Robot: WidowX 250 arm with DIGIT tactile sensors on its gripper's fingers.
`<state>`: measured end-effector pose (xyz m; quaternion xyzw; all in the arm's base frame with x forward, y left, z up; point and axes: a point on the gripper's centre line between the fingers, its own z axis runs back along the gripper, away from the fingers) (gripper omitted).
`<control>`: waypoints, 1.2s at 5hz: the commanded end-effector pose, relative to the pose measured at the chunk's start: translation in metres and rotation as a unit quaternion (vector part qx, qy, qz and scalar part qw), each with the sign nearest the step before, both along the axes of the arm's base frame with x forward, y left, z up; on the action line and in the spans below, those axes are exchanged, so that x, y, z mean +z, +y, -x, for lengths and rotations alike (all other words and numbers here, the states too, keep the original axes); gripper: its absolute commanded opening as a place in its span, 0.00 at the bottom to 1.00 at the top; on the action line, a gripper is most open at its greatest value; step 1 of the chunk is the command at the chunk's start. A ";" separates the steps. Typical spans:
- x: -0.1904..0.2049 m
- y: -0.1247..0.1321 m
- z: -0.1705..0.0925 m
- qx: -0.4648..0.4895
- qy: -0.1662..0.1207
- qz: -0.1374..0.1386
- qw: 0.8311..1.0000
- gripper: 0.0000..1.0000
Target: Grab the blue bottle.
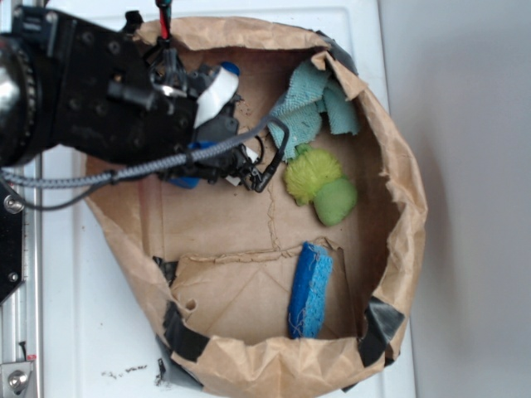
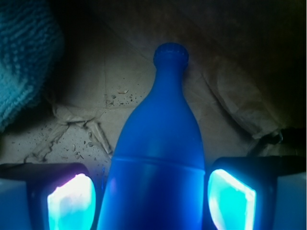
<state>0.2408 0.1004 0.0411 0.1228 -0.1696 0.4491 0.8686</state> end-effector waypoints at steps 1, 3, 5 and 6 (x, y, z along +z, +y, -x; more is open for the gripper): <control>0.011 0.012 0.012 0.014 -0.013 -0.009 1.000 0.00; 0.048 -0.003 -0.014 -0.039 -0.011 0.005 0.999 0.00; 0.102 -0.031 -0.018 -0.156 0.009 -0.012 0.988 0.00; 0.128 -0.045 -0.010 -0.235 0.038 -0.020 0.971 0.00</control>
